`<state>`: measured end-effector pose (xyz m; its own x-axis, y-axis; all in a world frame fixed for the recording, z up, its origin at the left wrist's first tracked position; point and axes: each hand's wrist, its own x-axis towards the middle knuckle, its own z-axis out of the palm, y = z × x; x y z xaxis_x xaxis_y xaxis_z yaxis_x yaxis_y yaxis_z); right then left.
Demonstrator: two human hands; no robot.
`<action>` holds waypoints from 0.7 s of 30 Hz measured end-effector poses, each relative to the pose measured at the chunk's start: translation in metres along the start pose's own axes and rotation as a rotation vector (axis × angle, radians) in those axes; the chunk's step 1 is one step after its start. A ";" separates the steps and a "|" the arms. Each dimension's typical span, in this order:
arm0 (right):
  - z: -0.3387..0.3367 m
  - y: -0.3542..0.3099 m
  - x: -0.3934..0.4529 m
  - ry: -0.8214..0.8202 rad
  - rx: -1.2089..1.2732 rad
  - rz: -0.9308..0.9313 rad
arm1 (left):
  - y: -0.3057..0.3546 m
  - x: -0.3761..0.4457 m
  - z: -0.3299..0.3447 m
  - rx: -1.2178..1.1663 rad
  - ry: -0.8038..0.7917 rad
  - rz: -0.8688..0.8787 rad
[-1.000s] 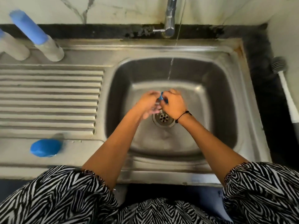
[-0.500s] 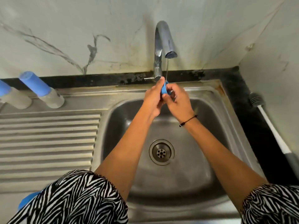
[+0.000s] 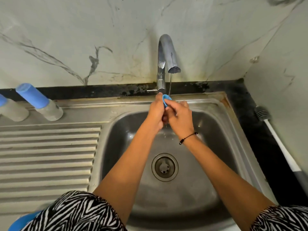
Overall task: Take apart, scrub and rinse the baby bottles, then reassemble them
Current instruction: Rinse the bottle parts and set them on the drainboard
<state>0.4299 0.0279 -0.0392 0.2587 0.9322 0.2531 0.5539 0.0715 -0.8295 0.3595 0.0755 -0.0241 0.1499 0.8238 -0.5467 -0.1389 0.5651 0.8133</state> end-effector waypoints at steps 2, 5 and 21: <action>-0.001 0.008 -0.005 -0.011 -0.045 -0.049 | 0.004 0.002 -0.007 0.054 -0.039 -0.106; 0.001 0.011 0.006 0.019 0.097 0.105 | -0.003 0.002 -0.009 -0.001 -0.137 0.011; 0.011 -0.002 0.002 -0.017 0.092 0.064 | 0.001 -0.002 -0.009 -0.044 0.038 0.095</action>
<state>0.4208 0.0336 -0.0421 0.2773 0.9417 0.1904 0.4612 0.0433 -0.8862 0.3498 0.0753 -0.0242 0.0970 0.8743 -0.4755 -0.1937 0.4852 0.8527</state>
